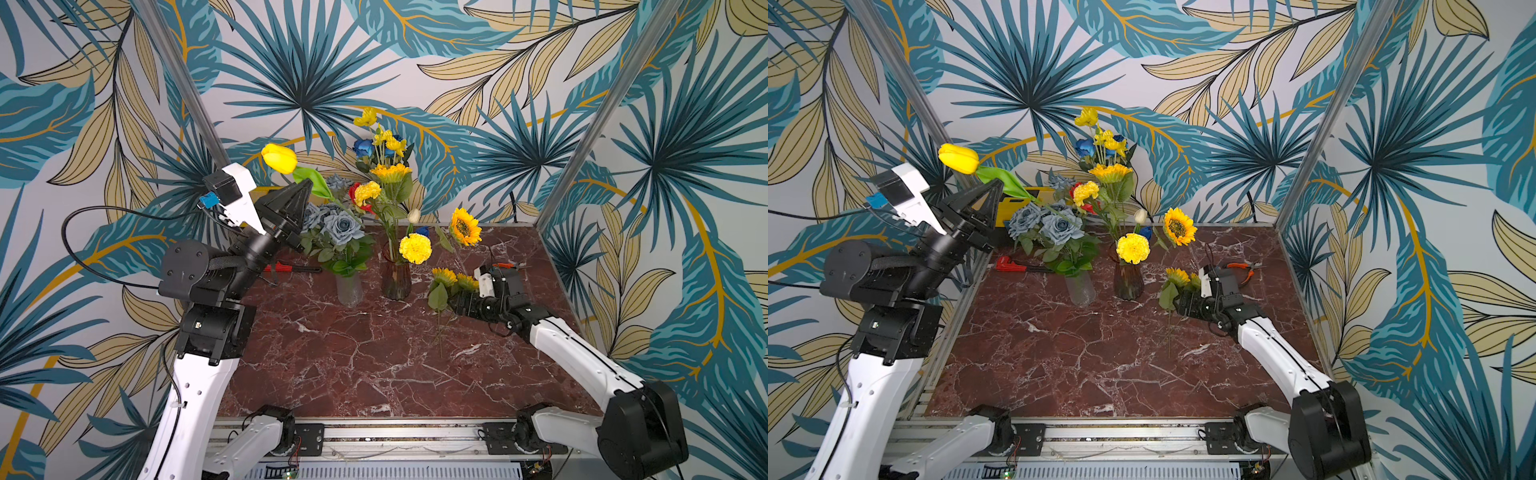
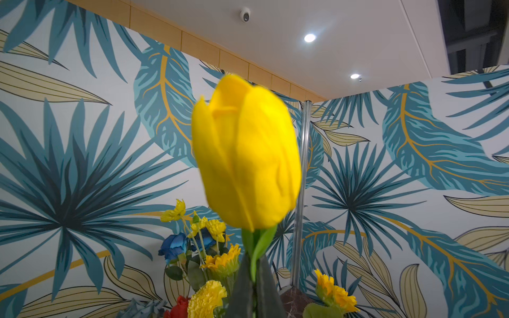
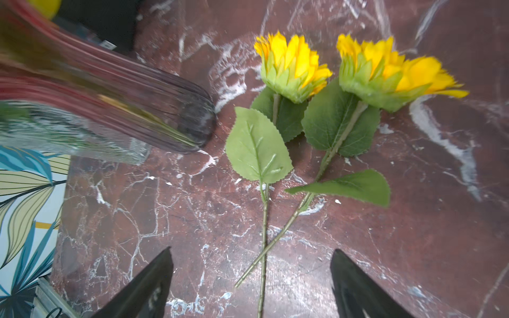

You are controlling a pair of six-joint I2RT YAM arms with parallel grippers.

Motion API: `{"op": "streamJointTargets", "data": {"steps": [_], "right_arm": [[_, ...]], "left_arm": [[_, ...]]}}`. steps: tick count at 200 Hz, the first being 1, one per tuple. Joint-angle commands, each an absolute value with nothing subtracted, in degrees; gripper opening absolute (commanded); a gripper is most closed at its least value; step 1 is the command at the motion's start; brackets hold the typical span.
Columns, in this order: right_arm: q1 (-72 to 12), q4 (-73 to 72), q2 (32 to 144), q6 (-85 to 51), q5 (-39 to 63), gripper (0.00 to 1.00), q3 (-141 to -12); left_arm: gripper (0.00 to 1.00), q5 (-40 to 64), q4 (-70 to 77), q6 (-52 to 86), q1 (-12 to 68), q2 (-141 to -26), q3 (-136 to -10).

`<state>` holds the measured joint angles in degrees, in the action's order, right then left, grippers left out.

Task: Pick out yellow flowers from the vase
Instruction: Pick up the flower from the vase, then place the flower at the center of the board.

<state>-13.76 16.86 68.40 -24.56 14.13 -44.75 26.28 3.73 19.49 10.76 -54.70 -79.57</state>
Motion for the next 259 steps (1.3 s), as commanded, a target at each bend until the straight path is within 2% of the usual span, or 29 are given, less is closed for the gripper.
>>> {"op": "streamJointTargets", "data": {"steps": [1,56,111,129,153,180,215,242,259], "right_arm": [[-13.6,15.8,64.5,-23.0,12.8,0.9,-42.7],[-13.7,14.2,54.3,-22.0,16.6,0.91,-39.6],[-15.1,9.2,47.5,-18.9,27.4,0.92,-36.0],[-19.6,8.9,47.4,-16.1,29.5,0.92,-37.4],[-29.6,10.4,47.2,-11.0,25.2,0.93,-40.3],[-35.1,5.5,47.7,-10.4,25.7,0.94,-40.0],[-40.5,3.3,51.1,-9.8,25.6,0.92,-40.7],[-45.7,6.0,55.7,-7.8,20.8,0.9,-42.7],[-48.6,5.4,58.8,-7.6,18.8,0.82,-43.5]], "left_arm": [[0.03,33.0,4.1,24.5,10.5,-53.4,-76.9],[0.03,39.1,4.1,29.6,11.0,-50.6,-68.6],[0.03,35.2,3.8,31.8,17.2,-48.3,-56.3],[0.02,32.7,3.9,31.5,21.3,-49.0,-52.8],[0.02,26.8,3.9,28.8,29.4,-49.4,-49.0],[0.01,20.4,3.9,27.0,36.1,-49.5,-46.4],[0.01,18.8,3.9,25.2,38.5,-49.4,-46.4],[0.02,18.7,3.9,24.6,38.5,-49.5,-46.7],[0.01,19.2,3.9,24.0,38.5,-49.5,-47.0]]}}
